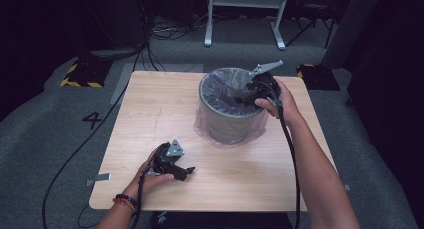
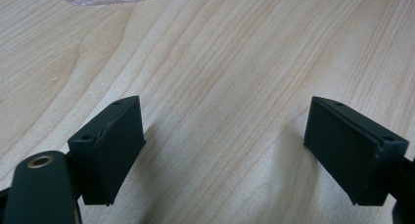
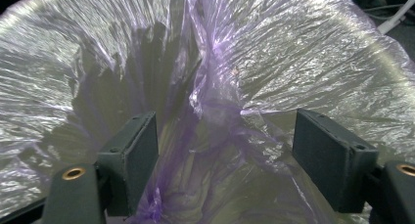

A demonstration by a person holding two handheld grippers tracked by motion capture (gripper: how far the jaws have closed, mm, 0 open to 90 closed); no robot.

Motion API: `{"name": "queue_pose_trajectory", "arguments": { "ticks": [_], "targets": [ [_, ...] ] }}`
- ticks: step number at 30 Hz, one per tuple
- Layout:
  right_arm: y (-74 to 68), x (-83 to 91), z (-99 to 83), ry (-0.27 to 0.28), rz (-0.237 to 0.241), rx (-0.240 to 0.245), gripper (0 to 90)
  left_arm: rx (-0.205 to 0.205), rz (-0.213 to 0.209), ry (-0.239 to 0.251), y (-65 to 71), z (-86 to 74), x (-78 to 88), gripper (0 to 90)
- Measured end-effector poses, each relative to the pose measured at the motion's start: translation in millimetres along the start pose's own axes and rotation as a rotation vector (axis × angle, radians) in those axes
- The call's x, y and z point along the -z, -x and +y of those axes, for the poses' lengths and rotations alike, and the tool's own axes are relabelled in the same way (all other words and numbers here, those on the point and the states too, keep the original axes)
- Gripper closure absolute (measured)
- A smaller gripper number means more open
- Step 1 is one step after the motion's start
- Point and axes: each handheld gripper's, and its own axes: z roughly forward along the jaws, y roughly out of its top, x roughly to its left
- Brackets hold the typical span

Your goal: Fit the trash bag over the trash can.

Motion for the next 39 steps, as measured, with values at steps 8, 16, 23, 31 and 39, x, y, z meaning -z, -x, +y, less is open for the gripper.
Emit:
{"name": "queue_pose_trajectory", "arguments": {
  "ticks": [8, 16, 23, 31, 39],
  "targets": [
    [-2.7, -5.7, 4.2, -0.038, -0.009, 0.022, 25.1, 0.000, 0.001, 0.000, 0.1, -0.1, 0.0, 14.6],
    [-6.5, -11.0, 5.6, -0.111, 0.004, 0.068, 25.2, 0.000, -0.001, 0.001, 0.3, -0.2, 0.1, 14.7],
    [-7.1, -15.4, 5.6, -0.158, 0.010, 0.078, 25.4, 0.000, -0.001, 0.001, 0.3, -0.2, 0.1, 14.7],
    [-7.7, -22.0, 9.2, -0.251, 0.014, 0.100, 25.4, 0.000, -0.001, 0.001, 0.3, -0.2, 0.1, 14.7],
    [-7.1, -26.1, 11.8, -0.310, 0.023, 0.084, 25.4, 0.000, -0.001, 0.000, 0.3, -0.1, 0.2, 14.6]
  ]
}}
